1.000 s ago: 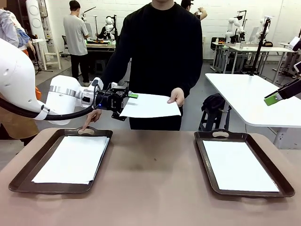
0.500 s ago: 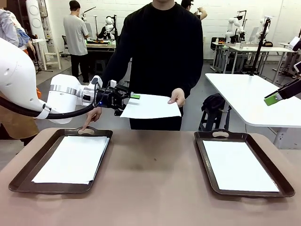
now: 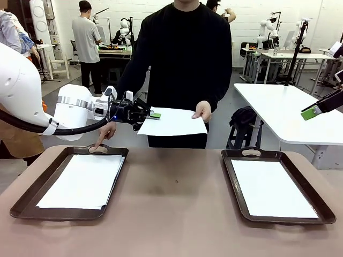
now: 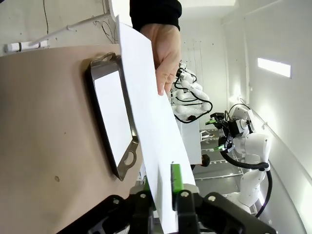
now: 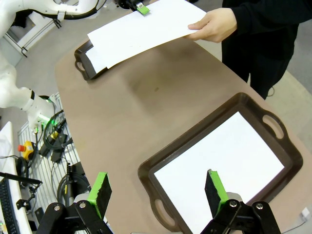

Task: Sort the A4 documents.
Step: Receive the A4 Paper.

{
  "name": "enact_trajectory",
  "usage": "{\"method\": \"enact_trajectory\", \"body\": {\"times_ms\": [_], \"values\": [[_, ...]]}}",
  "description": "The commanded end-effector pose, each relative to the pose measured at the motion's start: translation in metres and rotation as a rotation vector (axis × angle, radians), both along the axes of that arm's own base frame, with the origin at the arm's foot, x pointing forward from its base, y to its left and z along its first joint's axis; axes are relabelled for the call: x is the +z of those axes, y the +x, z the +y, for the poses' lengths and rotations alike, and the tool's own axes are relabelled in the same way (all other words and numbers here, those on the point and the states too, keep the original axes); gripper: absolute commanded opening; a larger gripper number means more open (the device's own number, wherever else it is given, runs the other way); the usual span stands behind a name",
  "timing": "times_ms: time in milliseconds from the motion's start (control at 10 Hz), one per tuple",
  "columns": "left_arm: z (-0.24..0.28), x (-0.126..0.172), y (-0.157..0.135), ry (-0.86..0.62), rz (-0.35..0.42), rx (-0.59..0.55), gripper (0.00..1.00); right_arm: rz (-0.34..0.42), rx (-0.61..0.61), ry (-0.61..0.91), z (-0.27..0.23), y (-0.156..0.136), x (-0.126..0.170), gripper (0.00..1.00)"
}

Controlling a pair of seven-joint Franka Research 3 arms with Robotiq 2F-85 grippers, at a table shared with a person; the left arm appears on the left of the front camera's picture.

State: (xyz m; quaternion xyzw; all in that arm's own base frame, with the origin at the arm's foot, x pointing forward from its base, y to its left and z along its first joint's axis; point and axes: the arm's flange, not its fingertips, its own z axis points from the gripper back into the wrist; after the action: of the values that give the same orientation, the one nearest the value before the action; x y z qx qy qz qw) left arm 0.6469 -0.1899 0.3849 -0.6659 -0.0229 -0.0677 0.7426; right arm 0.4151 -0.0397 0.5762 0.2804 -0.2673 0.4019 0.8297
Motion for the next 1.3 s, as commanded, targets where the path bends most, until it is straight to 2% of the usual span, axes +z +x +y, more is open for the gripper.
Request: {"method": "enact_trajectory", "body": {"times_ms": [0,500,600,700,1200], "values": [[-0.0040,-0.0004,-0.0012,-0.021,-0.013,0.010,0.00,-0.001,0.005,0.005,0.0004,0.0000,-0.0008,1.00],[-0.0020,0.0010,-0.0042,-0.032,-0.054,0.009,0.00,-0.001,0.005,0.005,0.0004,0.0000,-0.0008,1.00],[0.0027,0.0046,-0.0083,-0.059,-0.071,-0.031,0.00,-0.001,0.005,0.005,0.0004,0.0000,-0.0008,1.00],[-0.0003,0.0001,-0.0001,-0.002,-0.016,-0.002,0.00,-0.001,0.005,0.005,0.0004,0.0000,-0.0008,1.00],[-0.0003,0.0001,-0.0001,-0.002,-0.016,-0.002,0.00,-0.001,0.005,0.005,0.0004,0.0000,-0.0008,1.00]]}}
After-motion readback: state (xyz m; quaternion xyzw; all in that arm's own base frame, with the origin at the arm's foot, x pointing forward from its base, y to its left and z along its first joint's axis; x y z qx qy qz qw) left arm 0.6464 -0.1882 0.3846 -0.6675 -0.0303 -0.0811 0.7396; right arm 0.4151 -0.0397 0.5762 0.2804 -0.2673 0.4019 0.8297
